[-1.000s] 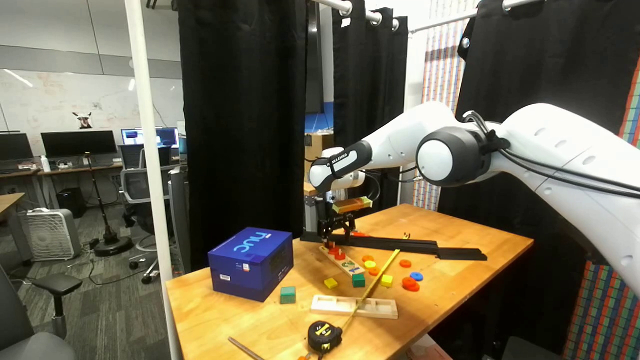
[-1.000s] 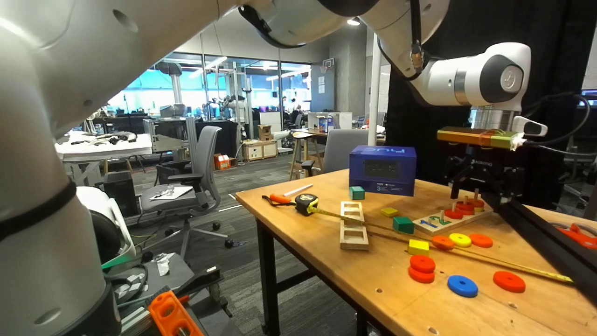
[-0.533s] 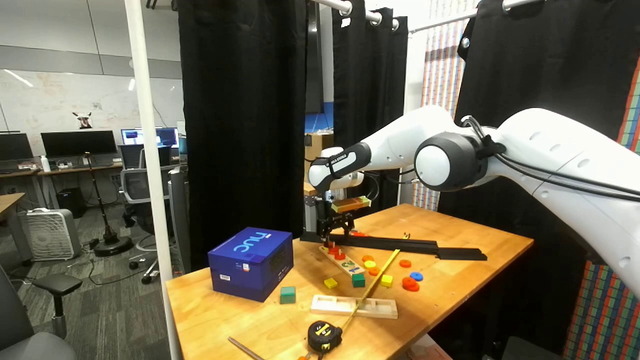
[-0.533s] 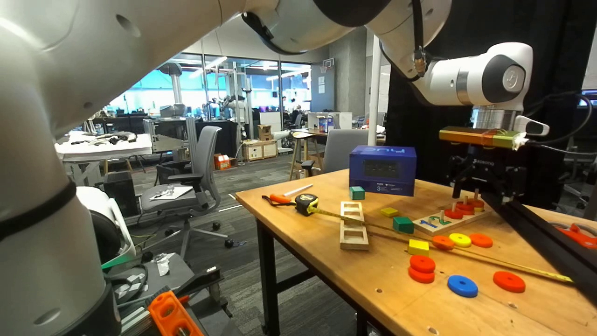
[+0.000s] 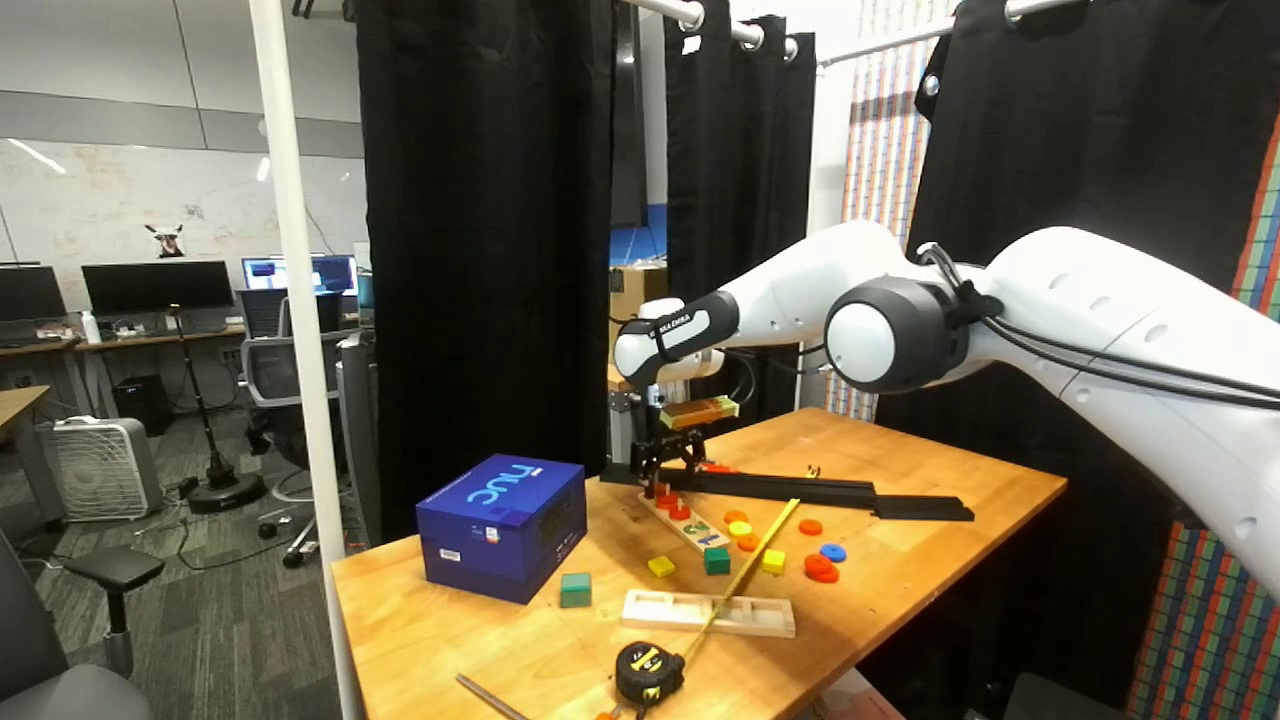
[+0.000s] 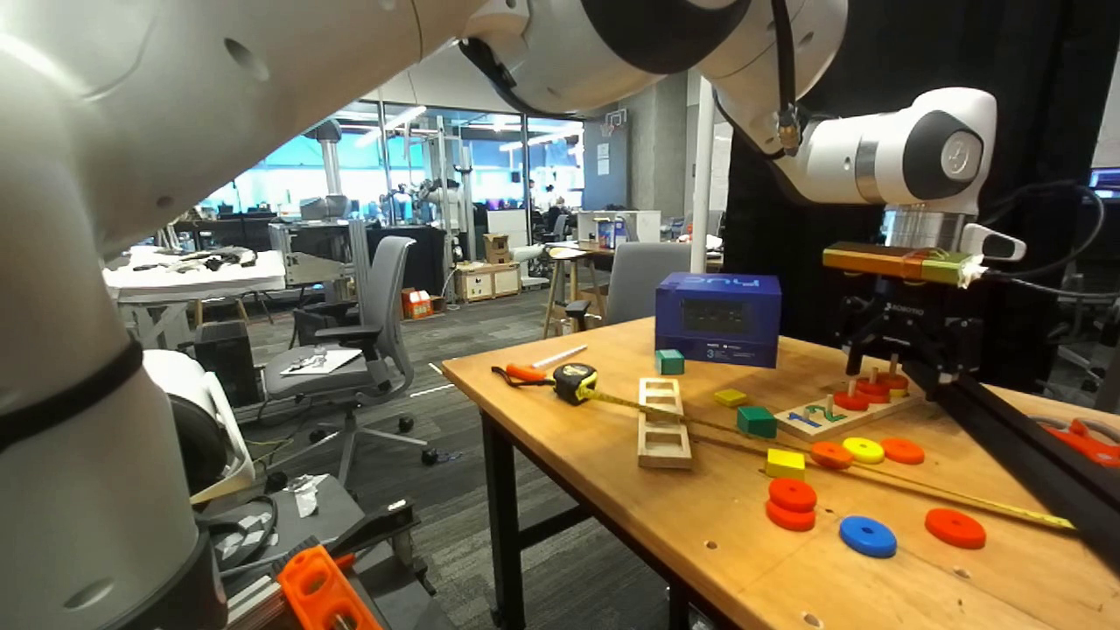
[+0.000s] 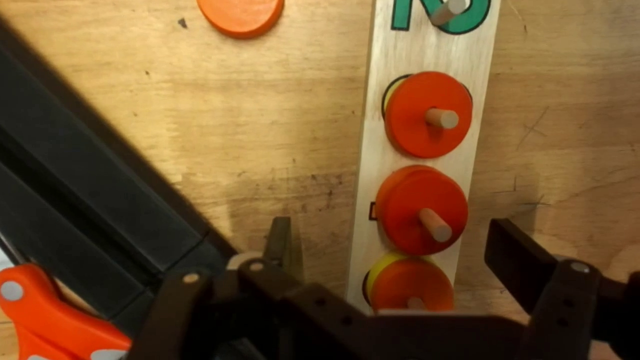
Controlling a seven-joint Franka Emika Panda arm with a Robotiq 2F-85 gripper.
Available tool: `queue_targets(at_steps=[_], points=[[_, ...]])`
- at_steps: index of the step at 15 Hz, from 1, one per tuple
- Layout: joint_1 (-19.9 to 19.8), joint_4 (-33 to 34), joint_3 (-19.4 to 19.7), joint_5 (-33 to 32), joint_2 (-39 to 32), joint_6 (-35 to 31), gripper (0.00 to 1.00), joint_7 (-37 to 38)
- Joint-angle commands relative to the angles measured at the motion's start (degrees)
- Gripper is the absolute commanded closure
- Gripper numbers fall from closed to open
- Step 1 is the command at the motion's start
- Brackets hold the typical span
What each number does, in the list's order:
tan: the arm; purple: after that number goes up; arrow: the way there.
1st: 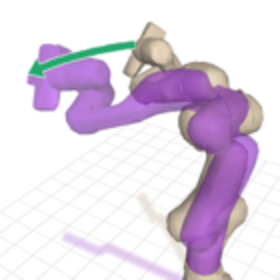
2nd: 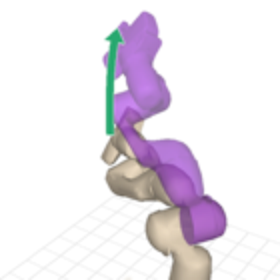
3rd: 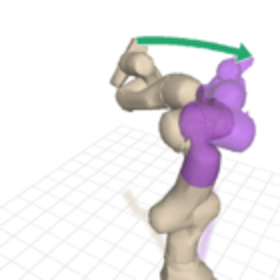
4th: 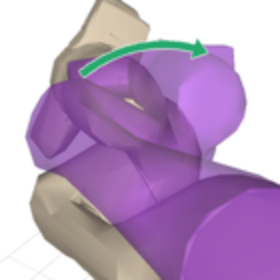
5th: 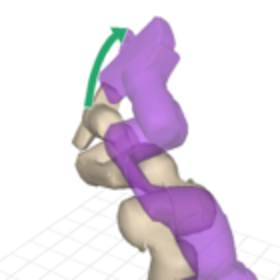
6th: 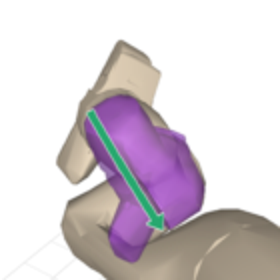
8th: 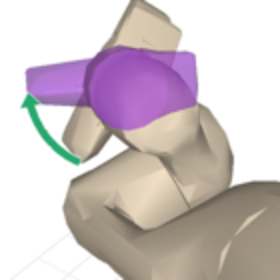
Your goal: Pick two orange rings on the object and put them on the table
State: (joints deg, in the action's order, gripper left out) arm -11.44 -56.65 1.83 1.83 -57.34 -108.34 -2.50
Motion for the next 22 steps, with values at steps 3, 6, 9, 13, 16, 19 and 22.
queue_targets(at_steps=[3, 6, 9, 13, 16, 19, 22], points=[[-0.5, 4.1, -0.4, 1.3, -1.8, 1.6, 0.25, -1.0], [-0.5, 4.3, -0.4, 1.2, -1.8, 1.5, 0.42, -0.9], [-0.5, 4.3, -0.4, 1.2, -1.8, 1.4, 0.67, -0.9], [-0.5, 4.3, -0.3, 1.1, -1.7, 1.3, 0.81, -0.9], [-0.5, 4.0, -0.2, 1.0, -1.2, 1.3, 0.81, -0.8], [-0.4, 3.5, -0.1, 0.9, -0.5, 1.3, 0.81, -0.7], [-0.4, 2.7, -0.2, 0.3, 0.5, 1.0, 0.81, -0.3]])
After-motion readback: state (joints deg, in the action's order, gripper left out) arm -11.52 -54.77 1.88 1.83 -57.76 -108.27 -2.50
